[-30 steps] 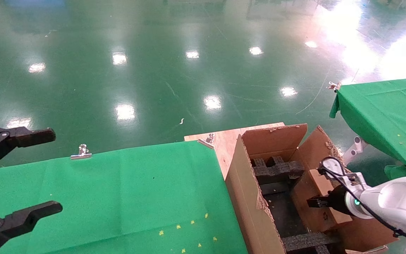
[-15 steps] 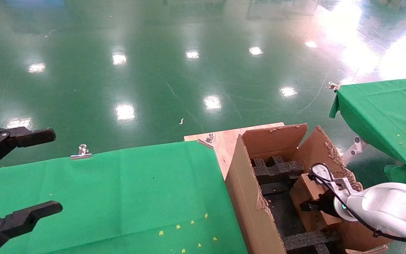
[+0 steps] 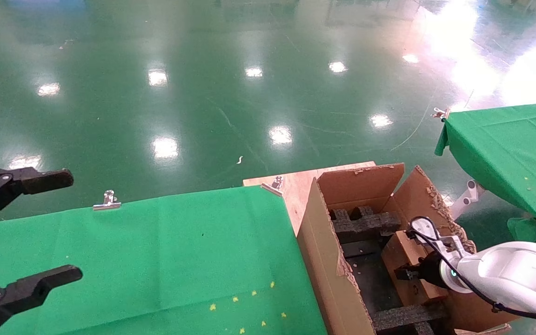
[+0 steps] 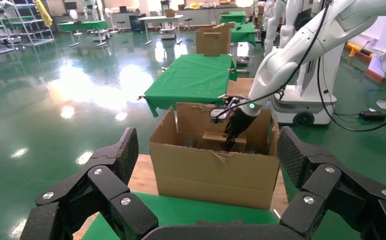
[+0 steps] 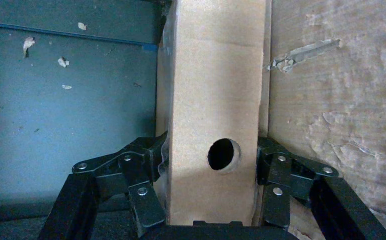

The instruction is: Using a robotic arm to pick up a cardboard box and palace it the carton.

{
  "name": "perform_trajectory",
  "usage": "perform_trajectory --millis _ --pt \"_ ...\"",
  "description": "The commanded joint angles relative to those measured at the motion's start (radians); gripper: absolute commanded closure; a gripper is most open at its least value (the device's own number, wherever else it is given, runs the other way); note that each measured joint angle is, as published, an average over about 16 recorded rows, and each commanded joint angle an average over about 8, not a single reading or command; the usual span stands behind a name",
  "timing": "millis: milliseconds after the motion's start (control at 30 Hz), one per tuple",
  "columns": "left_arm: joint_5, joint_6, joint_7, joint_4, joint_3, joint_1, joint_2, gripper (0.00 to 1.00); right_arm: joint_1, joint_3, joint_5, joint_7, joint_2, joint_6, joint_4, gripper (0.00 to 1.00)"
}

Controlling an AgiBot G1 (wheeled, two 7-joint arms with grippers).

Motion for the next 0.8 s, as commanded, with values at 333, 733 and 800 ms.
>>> perform_trajectory --millis 333,733,800 --pt "0.000 0.000 0.000 0.000 0.000 0.000 0.000 0.00 0.020 0.006 -0.016 -0.006 0.021 -0.004 0.022 0.00" --pt "0.000 0.000 0.000 0.000 0.000 0.000 0.000 0.00 0.099 0.041 -0.025 -0.027 0.061 0.012 0.087 0.00" --pt "0.000 0.000 0.000 0.000 0.000 0.000 0.000 0.00 0.125 0.052 -0.021 -0.038 0.073 0.021 0.115 0.00"
